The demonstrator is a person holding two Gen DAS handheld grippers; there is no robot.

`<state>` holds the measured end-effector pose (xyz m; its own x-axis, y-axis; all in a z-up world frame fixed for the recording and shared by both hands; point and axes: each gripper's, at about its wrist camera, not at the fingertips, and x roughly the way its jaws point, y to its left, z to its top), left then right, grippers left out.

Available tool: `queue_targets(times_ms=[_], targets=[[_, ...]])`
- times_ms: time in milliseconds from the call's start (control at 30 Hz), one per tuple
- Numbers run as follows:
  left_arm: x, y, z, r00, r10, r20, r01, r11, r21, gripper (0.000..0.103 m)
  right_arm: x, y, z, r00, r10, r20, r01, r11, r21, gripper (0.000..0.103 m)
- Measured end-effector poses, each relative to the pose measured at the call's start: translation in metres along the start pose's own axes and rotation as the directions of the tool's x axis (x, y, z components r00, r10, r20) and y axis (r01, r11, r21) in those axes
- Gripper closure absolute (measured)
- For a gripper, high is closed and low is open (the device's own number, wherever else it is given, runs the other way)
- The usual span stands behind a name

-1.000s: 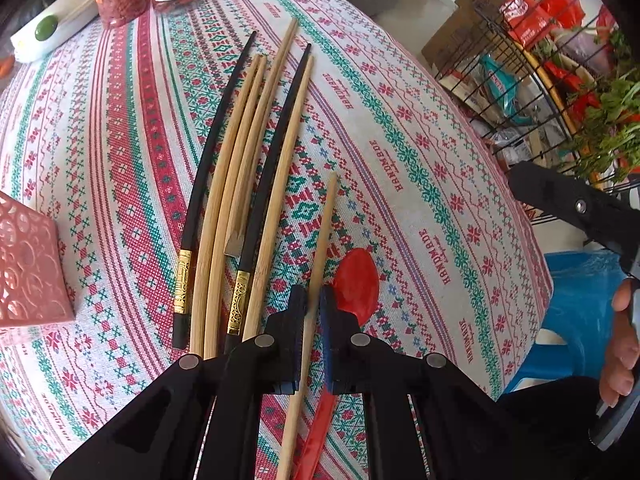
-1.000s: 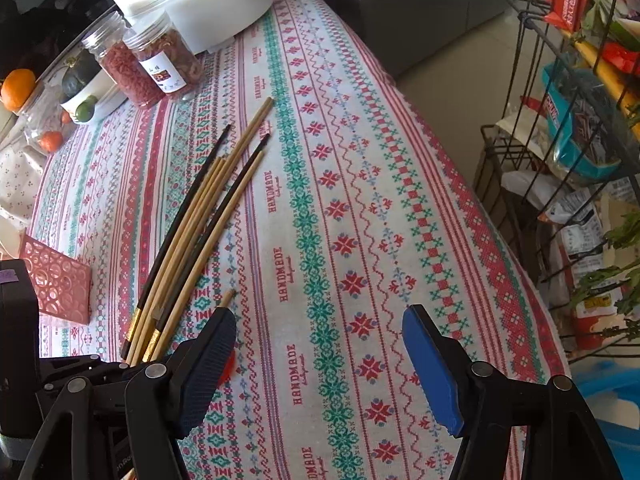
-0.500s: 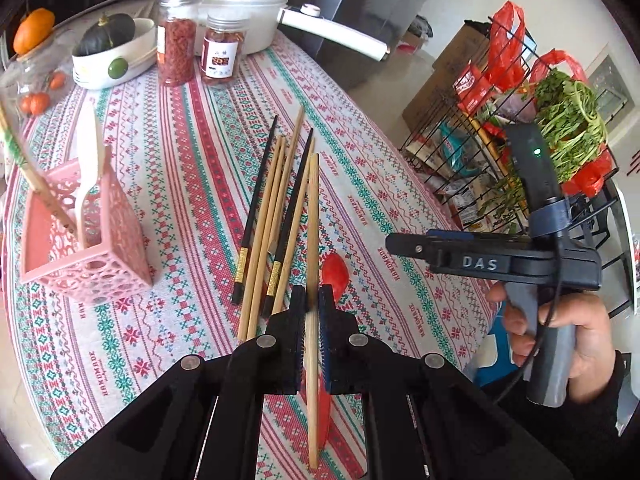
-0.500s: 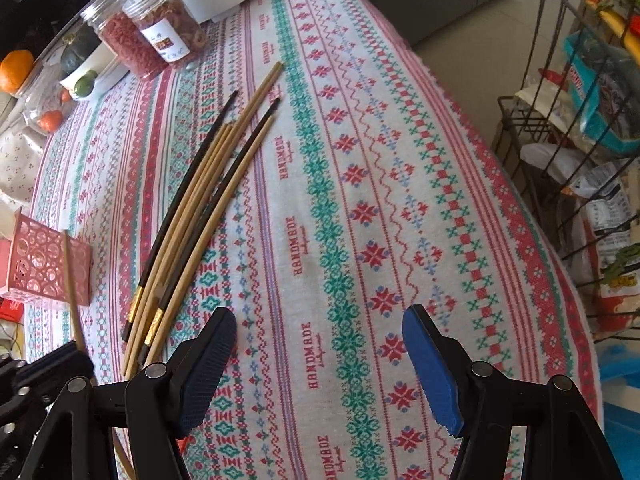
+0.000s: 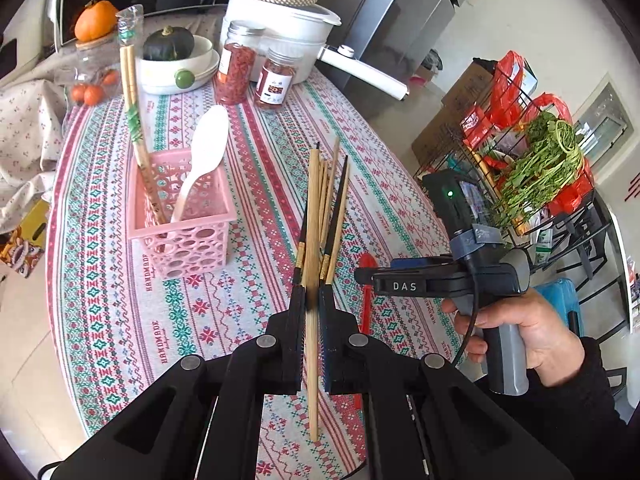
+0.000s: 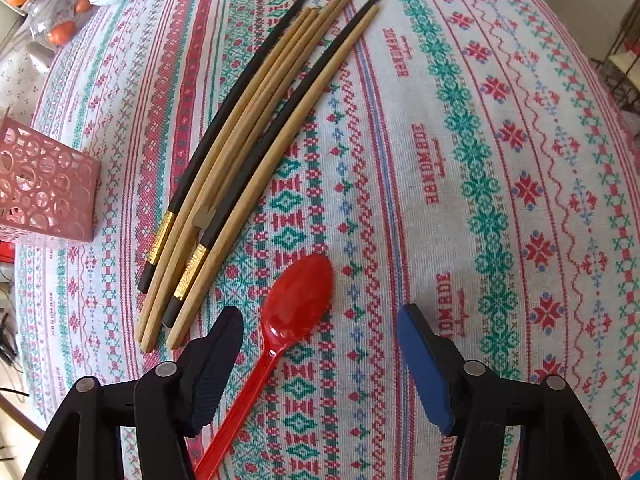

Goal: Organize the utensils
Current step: 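Grasp a single bamboo chopstick with the left tool while the right tool reaches the red spoon, then carry the chopstick to the basket with the left tool while the right tool lifts the red spoon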

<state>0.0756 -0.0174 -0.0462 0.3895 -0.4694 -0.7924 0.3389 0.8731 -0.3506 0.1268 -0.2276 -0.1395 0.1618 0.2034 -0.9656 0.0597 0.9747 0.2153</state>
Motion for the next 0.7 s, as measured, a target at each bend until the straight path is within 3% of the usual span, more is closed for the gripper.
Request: queue_targets(times_ms=[233,433,700], targets=[[-0.013,0.019,-0.005,1.0,0.004,0.011,-0.004,1.0,-0.017,0.097,0.013,0.042,-0.009,0.983,-0.183,0.025,0.185,0.971,-0.152,0.047],[-0.02,0.035,-0.009,1.0,0.013,0.022,-0.012,0.998,-0.056,0.097,0.015,0.059,-0.015,0.986,-0.159,0.047,0.164,0.973,-0.161,0.073],[-0.042,0.044,-0.007,0.994,0.037,0.1,-0.028,0.996,-0.086,0.097,-0.002,0.055,-0.009,0.994,-0.058,0.087,0.069,0.99,-0.123,0.079]])
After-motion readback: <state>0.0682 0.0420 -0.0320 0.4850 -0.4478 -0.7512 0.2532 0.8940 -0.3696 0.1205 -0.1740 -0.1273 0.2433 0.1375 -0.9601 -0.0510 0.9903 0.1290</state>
